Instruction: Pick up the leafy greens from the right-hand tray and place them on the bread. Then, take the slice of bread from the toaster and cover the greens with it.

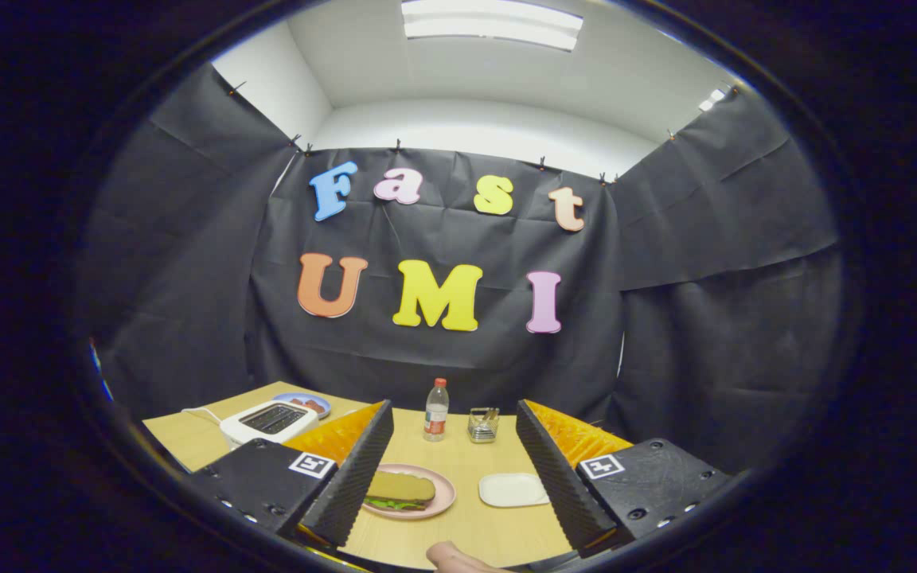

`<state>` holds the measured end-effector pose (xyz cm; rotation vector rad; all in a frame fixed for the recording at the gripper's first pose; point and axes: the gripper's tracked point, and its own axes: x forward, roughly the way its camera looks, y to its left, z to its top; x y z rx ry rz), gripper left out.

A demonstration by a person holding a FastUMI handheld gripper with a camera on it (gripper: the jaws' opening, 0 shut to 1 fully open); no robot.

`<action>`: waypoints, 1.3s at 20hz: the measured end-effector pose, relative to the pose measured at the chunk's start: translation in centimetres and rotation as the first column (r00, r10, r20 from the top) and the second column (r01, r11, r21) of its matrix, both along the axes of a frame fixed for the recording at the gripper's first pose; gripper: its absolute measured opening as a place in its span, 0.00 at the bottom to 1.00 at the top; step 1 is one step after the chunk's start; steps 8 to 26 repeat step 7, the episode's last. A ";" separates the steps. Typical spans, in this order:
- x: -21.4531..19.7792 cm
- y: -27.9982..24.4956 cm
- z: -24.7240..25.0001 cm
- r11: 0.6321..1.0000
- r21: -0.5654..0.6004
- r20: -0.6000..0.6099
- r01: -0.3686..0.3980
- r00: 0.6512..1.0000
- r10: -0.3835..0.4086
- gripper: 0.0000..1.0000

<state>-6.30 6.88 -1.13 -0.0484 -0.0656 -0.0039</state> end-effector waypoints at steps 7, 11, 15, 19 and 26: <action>1.2 -0.3 -1.5 1.000 0.010 -0.039 0.000 0.999 0.001 0.95; 1.2 -0.3 -1.5 1.000 0.010 -0.039 0.000 0.999 0.001 0.95; 1.2 -0.3 -1.5 1.000 0.010 -0.039 0.000 0.999 0.001 0.95; 1.2 -0.3 -1.5 1.000 0.010 -0.039 0.000 0.999 0.001 0.95; 1.2 -0.3 -1.5 1.000 0.010 -0.039 0.000 0.999 0.001 0.95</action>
